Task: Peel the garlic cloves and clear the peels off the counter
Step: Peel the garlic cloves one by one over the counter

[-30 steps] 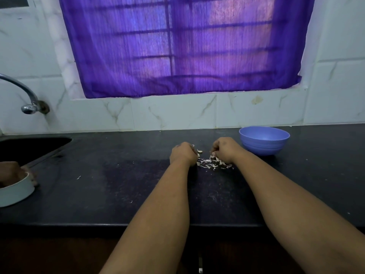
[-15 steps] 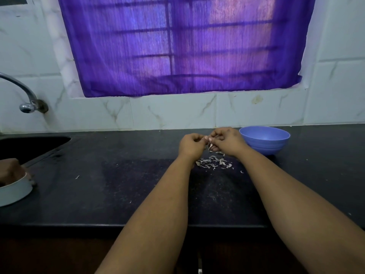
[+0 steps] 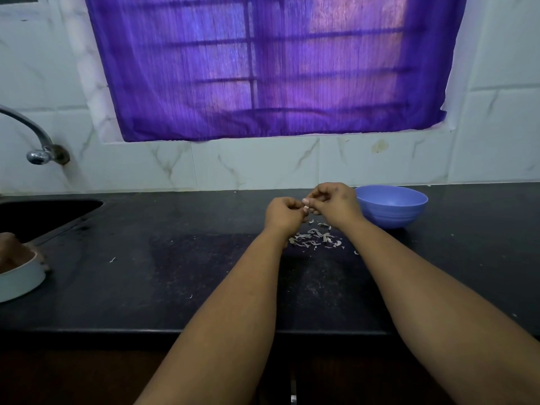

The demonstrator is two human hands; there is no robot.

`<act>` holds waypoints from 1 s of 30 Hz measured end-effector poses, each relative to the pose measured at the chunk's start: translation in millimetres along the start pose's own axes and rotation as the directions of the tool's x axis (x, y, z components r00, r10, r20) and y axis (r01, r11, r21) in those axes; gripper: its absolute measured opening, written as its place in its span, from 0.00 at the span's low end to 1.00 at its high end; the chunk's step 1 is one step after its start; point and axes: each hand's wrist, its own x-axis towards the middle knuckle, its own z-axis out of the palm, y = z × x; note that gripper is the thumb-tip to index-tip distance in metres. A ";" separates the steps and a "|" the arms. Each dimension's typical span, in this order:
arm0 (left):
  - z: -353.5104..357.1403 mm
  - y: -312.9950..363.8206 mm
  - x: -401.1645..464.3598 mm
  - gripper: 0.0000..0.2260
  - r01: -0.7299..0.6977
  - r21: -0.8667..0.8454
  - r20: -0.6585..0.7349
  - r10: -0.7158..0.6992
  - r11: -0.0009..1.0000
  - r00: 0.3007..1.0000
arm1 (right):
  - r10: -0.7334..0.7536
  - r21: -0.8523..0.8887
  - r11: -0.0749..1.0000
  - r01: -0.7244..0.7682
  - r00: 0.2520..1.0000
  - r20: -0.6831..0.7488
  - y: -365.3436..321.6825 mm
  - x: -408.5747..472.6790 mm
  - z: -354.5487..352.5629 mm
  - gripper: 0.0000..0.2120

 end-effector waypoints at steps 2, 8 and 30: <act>-1.7 1.3 -1.2 0.04 0.005 0.000 -0.024 -0.005 1.000 1.000 | -0.010 -0.028 1.000 0.011 1.000 0.024 -1.1 -1.1 -0.2 0.05; -3.3 4.5 -2.1 0.04 0.017 -0.022 -0.017 -0.017 1.000 1.000 | -0.040 -0.068 0.997 0.037 0.998 -0.042 -1.8 -0.4 -2.3 0.13; -2.1 3.9 0.7 0.08 -0.020 0.088 0.036 0.017 0.996 0.999 | -0.063 -0.122 0.989 0.079 0.990 0.129 5.8 1.9 -12.1 0.03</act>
